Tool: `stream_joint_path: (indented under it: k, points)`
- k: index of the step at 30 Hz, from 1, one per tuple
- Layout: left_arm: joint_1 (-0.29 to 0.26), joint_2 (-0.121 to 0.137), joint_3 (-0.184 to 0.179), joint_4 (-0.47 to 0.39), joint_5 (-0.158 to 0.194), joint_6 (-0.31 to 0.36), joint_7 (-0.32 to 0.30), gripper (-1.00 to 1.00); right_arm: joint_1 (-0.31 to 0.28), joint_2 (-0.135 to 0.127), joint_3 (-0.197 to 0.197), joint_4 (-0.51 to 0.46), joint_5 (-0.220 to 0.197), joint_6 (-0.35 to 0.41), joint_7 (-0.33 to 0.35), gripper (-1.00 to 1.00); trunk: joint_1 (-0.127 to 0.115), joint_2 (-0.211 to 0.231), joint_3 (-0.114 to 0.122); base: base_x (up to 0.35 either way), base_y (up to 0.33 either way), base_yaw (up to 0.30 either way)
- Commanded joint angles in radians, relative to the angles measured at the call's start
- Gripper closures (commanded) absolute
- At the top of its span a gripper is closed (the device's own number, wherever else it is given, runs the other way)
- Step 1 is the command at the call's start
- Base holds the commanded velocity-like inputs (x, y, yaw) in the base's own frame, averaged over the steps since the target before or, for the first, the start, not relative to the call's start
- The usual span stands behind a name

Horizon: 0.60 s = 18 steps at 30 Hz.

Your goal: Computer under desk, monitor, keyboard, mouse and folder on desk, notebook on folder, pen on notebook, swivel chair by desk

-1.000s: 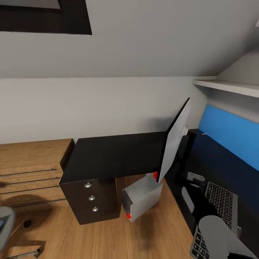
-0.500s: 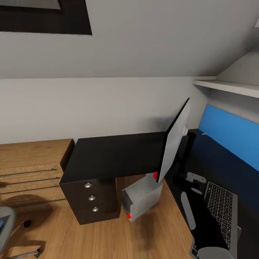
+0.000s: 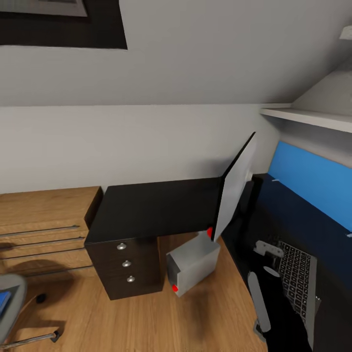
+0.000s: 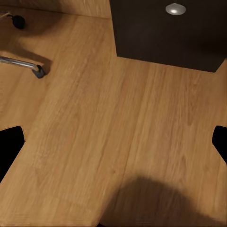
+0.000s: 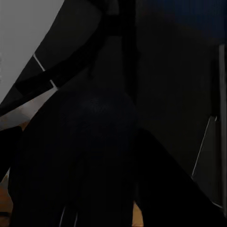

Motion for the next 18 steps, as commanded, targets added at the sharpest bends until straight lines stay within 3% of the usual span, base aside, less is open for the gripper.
stream_joint_path:
  k: [1, 4, 7, 13, 18]
  points:
    - [-0.001, 0.001, -0.008, 0.000, 0.008, -0.004, 0.007, -1.00, 0.001, 0.001, 0.001, -0.002, -0.020, 0.002, -0.009, 1.00, -0.001, -0.001, -0.001, -0.316, 0.000, 0.000]
    - [-0.001, 0.002, -0.008, 0.000, 0.008, -0.004, 0.007, -1.00, 0.004, 0.003, 0.007, -0.003, -0.029, 0.002, -0.007, 1.00, -0.001, -0.001, -0.001, -0.275, 0.000, 0.000]
    - [-0.001, 0.002, -0.008, 0.000, 0.008, -0.004, 0.007, -1.00, 0.005, 0.003, 0.037, 0.000, -0.032, 0.003, -0.006, 1.00, -0.001, -0.001, -0.001, -0.164, 0.000, 0.000]
    - [-0.001, 0.001, -0.008, 0.000, 0.008, -0.004, 0.007, -1.00, 0.005, 0.014, 0.144, 0.005, -0.039, 0.002, -0.005, 1.00, -0.001, -0.001, -0.001, -0.037, 0.000, 0.000]
    - [-0.001, 0.002, -0.008, 0.000, 0.008, -0.004, 0.007, -1.00, 0.005, 0.033, 0.164, 0.005, -0.051, 0.002, -0.006, 1.00, -0.001, -0.001, -0.001, -0.002, 0.000, 0.000]
